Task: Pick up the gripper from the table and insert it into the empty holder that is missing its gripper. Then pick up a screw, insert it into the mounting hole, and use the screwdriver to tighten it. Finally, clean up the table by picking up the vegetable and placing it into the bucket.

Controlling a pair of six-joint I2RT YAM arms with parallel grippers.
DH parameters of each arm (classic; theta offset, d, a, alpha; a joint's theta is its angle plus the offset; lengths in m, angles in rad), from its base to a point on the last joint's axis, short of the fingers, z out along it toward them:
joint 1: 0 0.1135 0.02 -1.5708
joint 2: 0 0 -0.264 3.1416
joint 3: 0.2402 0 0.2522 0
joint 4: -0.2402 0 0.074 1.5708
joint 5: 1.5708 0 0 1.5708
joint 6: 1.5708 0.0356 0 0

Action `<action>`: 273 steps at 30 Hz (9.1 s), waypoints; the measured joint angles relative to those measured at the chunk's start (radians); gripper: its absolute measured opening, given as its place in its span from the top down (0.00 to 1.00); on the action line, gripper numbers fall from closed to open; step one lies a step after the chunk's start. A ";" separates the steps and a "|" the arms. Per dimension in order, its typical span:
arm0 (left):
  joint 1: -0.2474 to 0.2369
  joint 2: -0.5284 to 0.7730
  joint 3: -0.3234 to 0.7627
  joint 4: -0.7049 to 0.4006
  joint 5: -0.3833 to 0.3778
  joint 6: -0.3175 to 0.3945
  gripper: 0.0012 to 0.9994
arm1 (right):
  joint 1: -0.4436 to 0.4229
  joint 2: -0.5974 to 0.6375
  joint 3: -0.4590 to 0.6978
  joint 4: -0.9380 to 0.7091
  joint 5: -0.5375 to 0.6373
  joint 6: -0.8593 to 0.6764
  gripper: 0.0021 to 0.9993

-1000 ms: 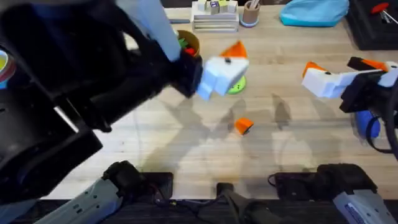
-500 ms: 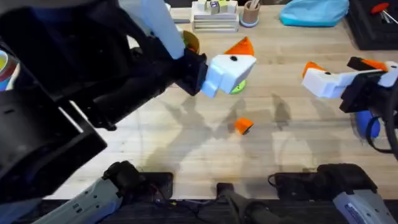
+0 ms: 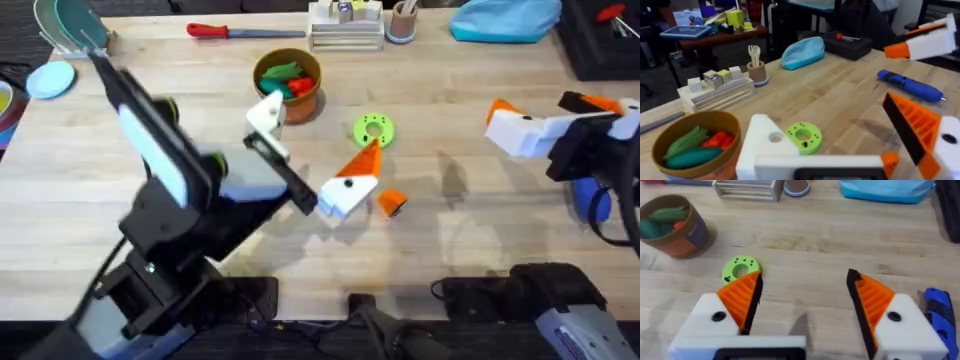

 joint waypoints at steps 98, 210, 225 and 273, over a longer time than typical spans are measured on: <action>0.000 -0.460 -0.193 -0.356 0.009 0.000 0.01 | 0.759 0.661 0.072 -0.160 0.102 0.230 0.02; 0.002 -0.460 -0.193 -0.347 0.105 0.002 0.01 | 0.481 1.160 0.187 0.757 -1.193 0.736 0.99; 0.003 -0.460 -0.193 -0.348 0.095 -0.034 0.01 | 0.535 1.218 0.195 0.871 -1.170 0.808 0.99; 0.006 -0.460 -0.193 -0.347 0.107 -0.004 0.01 | 0.535 1.241 0.195 0.917 -1.159 0.816 0.39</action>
